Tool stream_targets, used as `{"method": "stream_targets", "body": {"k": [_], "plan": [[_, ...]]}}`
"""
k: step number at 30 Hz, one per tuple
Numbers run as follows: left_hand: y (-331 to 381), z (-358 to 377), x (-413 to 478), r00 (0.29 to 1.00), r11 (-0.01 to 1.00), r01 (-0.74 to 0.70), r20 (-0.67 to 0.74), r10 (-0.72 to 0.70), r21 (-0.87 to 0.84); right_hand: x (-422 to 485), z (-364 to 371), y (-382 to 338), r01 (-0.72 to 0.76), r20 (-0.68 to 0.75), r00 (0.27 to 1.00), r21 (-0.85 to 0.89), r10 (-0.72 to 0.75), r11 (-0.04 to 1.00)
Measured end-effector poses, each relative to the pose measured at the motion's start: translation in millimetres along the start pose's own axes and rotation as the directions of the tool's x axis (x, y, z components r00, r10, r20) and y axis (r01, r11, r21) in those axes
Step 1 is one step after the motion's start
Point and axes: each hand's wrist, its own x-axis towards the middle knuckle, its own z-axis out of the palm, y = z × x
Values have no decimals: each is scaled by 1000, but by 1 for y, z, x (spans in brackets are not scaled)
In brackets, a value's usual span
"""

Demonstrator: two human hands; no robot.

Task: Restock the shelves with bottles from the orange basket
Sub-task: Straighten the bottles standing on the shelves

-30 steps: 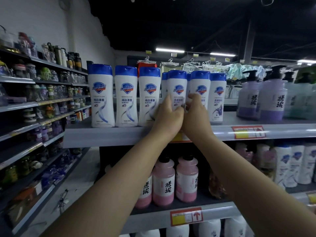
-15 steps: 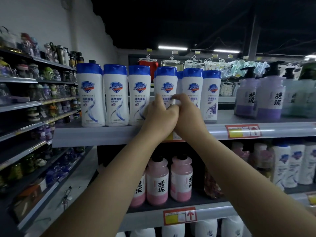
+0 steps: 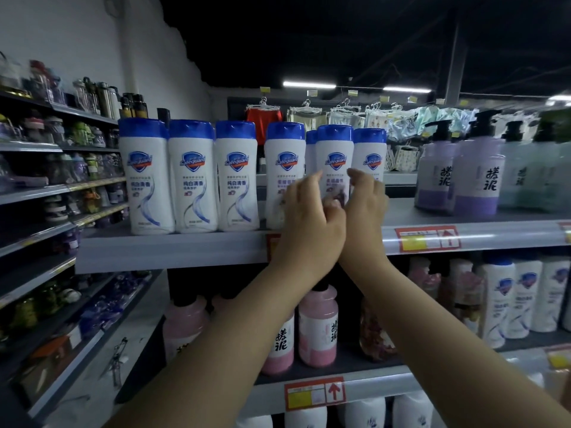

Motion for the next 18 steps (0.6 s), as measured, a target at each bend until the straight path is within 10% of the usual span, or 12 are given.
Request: {"method": "stream_targets", "body": {"k": [7, 18], "plan": [[16, 13, 14, 943, 948, 296, 197, -270, -117, 12, -10, 15, -59, 179, 981, -81, 73, 995], [17, 22, 6, 968, 970, 229, 125, -218, -86, 8, -17, 20, -14, 266, 964, 33, 4, 999]]}}
